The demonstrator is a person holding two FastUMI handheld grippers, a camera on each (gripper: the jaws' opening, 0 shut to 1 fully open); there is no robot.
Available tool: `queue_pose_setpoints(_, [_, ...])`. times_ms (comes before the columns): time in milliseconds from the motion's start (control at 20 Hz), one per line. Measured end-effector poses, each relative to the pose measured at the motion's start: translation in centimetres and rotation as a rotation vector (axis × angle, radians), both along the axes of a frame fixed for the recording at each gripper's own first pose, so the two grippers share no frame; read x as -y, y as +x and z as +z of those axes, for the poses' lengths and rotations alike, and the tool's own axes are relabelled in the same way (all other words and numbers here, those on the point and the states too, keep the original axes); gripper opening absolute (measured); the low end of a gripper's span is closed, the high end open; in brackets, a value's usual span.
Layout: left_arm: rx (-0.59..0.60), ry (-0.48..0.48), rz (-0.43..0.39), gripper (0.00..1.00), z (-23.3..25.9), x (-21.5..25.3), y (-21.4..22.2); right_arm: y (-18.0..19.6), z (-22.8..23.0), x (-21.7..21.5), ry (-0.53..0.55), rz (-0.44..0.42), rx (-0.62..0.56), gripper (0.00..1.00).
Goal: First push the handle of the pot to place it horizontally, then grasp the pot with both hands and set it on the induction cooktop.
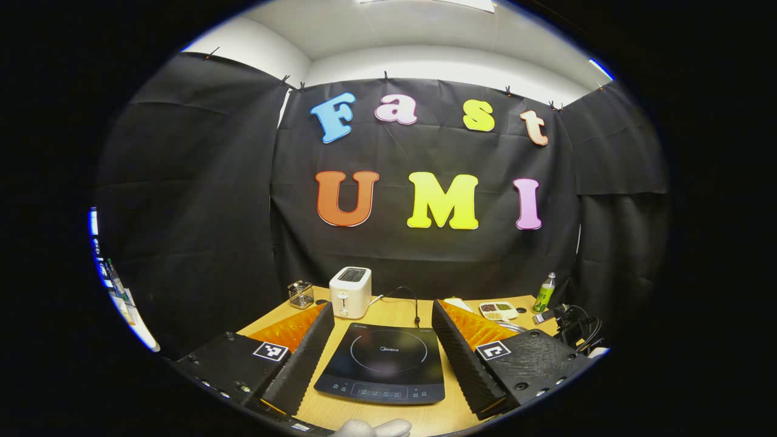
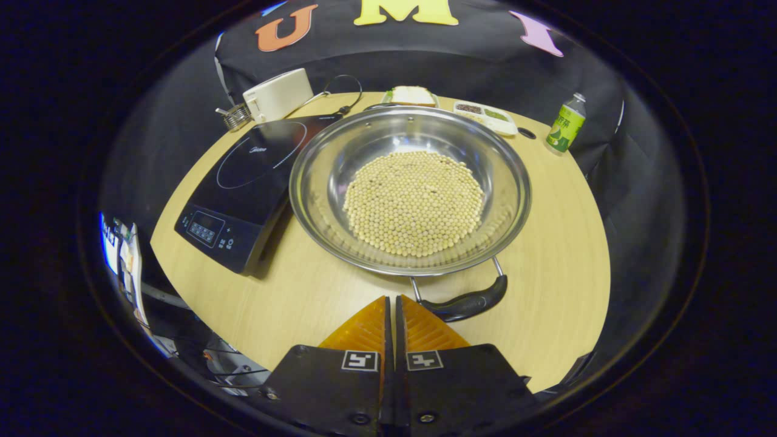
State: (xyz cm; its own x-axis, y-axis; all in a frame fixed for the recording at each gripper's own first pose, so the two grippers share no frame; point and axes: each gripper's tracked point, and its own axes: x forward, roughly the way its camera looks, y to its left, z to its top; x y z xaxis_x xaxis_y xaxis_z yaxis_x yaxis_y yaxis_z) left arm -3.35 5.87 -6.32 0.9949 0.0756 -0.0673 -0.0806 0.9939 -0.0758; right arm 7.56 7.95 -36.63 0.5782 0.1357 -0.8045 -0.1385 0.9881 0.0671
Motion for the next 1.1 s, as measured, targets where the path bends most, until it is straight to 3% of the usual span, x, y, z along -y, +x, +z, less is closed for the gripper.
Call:
queue_pose_setpoints(400, [-0.016,0.019,-0.022,0.96,-0.5,1.7,0.9,1.4,0.3,5.2,-0.028,-0.063,0.016,0.04])
queue_pose_setpoints(600, [-0.025,0.022,-0.033,0.96,-0.8,2.7,1.3,2.3,0.2,6.7,-0.011,-0.091,0.016,0.01])
queue_pose_setpoints(1100, [-0.064,0.003,-0.013,0.96,-2.1,4.0,3.3,5.2,0.1,11.4,-0.053,-0.103,0.019,0.0])
